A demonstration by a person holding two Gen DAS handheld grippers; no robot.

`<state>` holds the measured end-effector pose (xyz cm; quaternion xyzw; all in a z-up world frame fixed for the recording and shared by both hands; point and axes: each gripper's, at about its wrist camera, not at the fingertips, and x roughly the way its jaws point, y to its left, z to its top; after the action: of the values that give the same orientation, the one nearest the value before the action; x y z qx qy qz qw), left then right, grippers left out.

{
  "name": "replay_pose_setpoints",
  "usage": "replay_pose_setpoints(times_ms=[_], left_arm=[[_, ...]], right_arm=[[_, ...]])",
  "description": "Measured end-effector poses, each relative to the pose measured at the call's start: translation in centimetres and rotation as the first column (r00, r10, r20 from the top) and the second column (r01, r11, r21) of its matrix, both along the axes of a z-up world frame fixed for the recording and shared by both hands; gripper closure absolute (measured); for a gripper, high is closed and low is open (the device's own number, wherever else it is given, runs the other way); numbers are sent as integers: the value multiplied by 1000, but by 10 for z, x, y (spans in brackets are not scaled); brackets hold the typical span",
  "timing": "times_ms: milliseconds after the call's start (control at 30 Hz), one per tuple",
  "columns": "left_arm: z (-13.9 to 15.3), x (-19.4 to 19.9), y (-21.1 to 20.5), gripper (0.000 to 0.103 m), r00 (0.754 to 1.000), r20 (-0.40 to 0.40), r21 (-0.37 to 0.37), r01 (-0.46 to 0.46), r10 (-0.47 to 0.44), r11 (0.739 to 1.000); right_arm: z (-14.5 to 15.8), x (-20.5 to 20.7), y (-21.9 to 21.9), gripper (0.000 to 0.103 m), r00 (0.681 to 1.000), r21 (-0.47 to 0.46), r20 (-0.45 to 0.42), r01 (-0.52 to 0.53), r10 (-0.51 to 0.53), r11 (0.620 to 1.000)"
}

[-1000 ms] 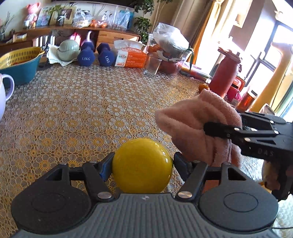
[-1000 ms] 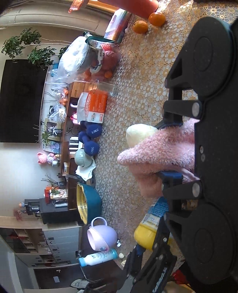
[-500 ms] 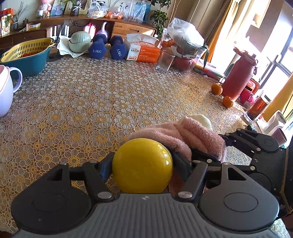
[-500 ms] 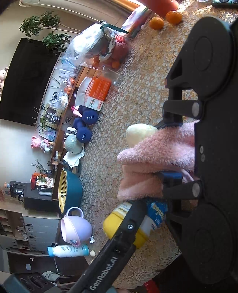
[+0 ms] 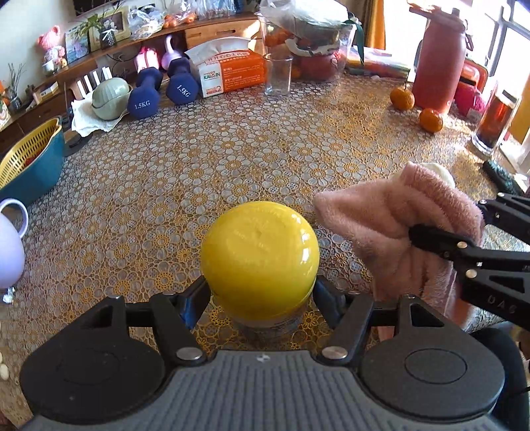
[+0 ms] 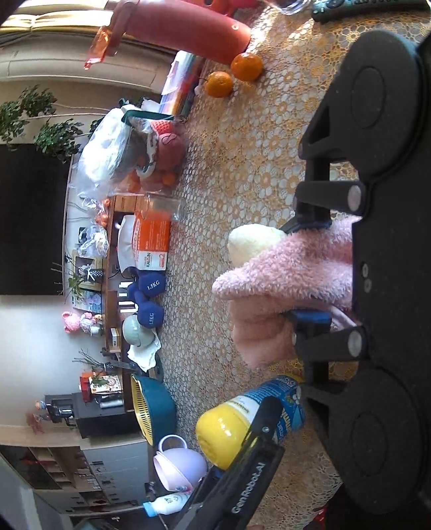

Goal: Clean container
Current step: 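Rub the pink towel over the bottle's cap and side with the right tool, then wipe the bottle again with the towel in the right tool, pressing around it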

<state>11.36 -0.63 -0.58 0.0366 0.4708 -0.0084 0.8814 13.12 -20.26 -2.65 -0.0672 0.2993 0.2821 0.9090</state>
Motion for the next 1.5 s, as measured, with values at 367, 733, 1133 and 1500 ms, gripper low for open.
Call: replay_pose_setpoints(times_ms=[367,733,1133,1500], left_arm=[[4,-5,-13,30,963,-3,162,267,-270,950],[12,-12,-8,26,775,-53,303,614,-630,729],[20,1,4,30,796,-18,236,592,-606,771],[24,-3,35,30,951,38,61,305,-308,950]], right_arm=[[-7,-1,-17,61,999,72,-33,21,-18,997],[-8,-4,-13,61,999,65,-34,12,-10,998],[-5,-7,-3,61,999,53,-33,-10,12,999],[17,-22,33,61,996,77,19,-89,87,993]])
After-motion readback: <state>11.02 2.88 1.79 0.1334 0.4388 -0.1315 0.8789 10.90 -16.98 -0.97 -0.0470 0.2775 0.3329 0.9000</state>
